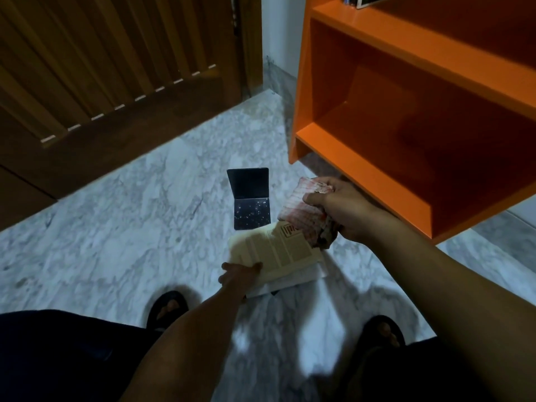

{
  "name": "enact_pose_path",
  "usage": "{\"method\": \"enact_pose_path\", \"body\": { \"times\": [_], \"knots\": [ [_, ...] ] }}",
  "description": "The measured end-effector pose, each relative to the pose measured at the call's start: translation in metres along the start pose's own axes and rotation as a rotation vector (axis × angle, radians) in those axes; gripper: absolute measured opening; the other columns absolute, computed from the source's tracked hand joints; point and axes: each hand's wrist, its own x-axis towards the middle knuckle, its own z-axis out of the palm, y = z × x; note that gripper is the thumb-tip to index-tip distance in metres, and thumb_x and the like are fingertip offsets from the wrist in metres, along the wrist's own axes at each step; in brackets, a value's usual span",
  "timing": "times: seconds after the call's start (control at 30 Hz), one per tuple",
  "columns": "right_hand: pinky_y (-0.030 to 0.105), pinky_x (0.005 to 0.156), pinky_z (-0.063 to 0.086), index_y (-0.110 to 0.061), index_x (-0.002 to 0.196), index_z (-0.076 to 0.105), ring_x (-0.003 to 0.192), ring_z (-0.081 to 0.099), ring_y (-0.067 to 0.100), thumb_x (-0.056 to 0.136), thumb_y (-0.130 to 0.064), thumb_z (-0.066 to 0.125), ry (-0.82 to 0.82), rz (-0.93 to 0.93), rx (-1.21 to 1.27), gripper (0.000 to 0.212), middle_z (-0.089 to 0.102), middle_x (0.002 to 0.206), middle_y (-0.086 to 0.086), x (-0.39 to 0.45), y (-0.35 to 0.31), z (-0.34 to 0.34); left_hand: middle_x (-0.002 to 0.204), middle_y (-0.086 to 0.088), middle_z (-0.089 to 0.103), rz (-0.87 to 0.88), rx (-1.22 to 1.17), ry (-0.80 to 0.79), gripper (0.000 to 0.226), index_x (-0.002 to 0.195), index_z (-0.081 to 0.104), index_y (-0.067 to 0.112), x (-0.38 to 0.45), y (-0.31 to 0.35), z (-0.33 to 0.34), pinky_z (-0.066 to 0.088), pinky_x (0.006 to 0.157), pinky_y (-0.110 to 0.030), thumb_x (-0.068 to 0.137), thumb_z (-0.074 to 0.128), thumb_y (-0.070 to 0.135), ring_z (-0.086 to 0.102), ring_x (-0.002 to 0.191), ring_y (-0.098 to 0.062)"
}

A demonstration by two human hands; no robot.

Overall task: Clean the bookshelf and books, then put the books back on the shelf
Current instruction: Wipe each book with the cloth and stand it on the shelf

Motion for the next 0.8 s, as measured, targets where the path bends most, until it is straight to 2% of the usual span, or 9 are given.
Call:
{"method": "enact_pose_path", "body": {
  "times": [0.07, 0.2, 0.27, 0.4, 0.47, 0.7, 0.8],
  "knots": [
    [0.046, 0.087, 0.056, -0.014, 0.122, 0.055, 0.092, 0.064, 0.024, 0.094, -0.002, 0.062, 0.008, 0.007, -0.002, 0.031, 0.062, 0.102, 0.006, 0.0, 0.001, 0.001, 0.135, -0.02, 0.043, -0.015, -0.083, -0.023, 0.095, 0.139, 0.022, 0.012, 0.002, -0.002, 0.001, 0.059, 0.068, -0.047, 0.074, 0.08, 0.052, 0.054, 0.115, -0.039],
    [0.044, 0.085, 0.057, -0.017, 0.119, 0.057, 0.092, 0.064, 0.025, 0.093, -0.003, 0.063, 0.013, 0.017, -0.008, 0.03, 0.062, 0.101, 0.005, 0.0, 0.001, 0.003, 0.129, -0.016, 0.054, 0.078, -0.152, -0.072, 0.092, 0.138, 0.038, 0.011, 0.013, -0.012, -0.001, 0.061, 0.076, -0.054, 0.068, 0.084, 0.048, 0.058, 0.113, -0.036],
    [0.042, 0.08, 0.058, -0.016, 0.118, 0.057, 0.088, 0.064, 0.024, 0.093, -0.002, 0.063, 0.017, 0.012, -0.004, 0.029, 0.063, 0.099, 0.005, 0.0, 0.001, 0.003, 0.125, -0.016, 0.056, 0.067, -0.182, -0.079, 0.088, 0.134, 0.041, 0.01, 0.017, -0.015, -0.004, 0.06, 0.077, -0.055, 0.067, 0.086, 0.046, 0.06, 0.11, -0.037],
    [0.035, 0.072, 0.056, -0.015, 0.118, 0.056, 0.082, 0.064, 0.022, 0.094, -0.001, 0.062, 0.036, 0.01, 0.001, 0.029, 0.063, 0.096, 0.005, 0.0, -0.001, 0.002, 0.13, -0.017, 0.053, 0.065, -0.179, -0.038, 0.091, 0.132, 0.045, 0.007, 0.017, -0.01, -0.005, 0.058, 0.085, -0.048, 0.063, 0.087, 0.048, 0.058, 0.111, -0.035],
    [0.035, 0.07, 0.056, -0.015, 0.119, 0.057, 0.083, 0.064, 0.023, 0.094, -0.001, 0.062, 0.041, 0.009, 0.004, 0.029, 0.063, 0.097, 0.006, 0.001, 0.0, 0.001, 0.131, -0.017, 0.049, 0.085, -0.102, 0.024, 0.085, 0.133, 0.044, 0.007, 0.015, -0.006, -0.004, 0.056, 0.083, -0.044, 0.07, 0.084, 0.048, 0.055, 0.114, -0.034],
    [0.035, 0.067, 0.055, -0.014, 0.12, 0.057, 0.086, 0.065, 0.027, 0.093, -0.002, 0.063, 0.043, 0.012, 0.018, 0.031, 0.064, 0.104, 0.01, 0.004, 0.002, -0.001, 0.131, -0.015, 0.04, 0.108, -0.092, 0.058, 0.074, 0.128, 0.045, 0.007, 0.015, 0.003, -0.012, 0.052, 0.094, -0.049, 0.075, 0.082, 0.043, 0.047, 0.12, -0.034],
    [0.037, 0.07, 0.056, -0.014, 0.122, 0.057, 0.087, 0.065, 0.027, 0.094, -0.001, 0.062, 0.03, 0.009, 0.011, 0.032, 0.065, 0.108, 0.012, 0.005, 0.002, -0.004, 0.121, -0.017, 0.06, 0.192, -0.254, 0.009, 0.062, 0.117, 0.059, -0.001, 0.019, 0.01, -0.018, 0.057, 0.089, -0.048, 0.074, 0.085, 0.034, 0.061, 0.108, -0.035]
  ]
}}
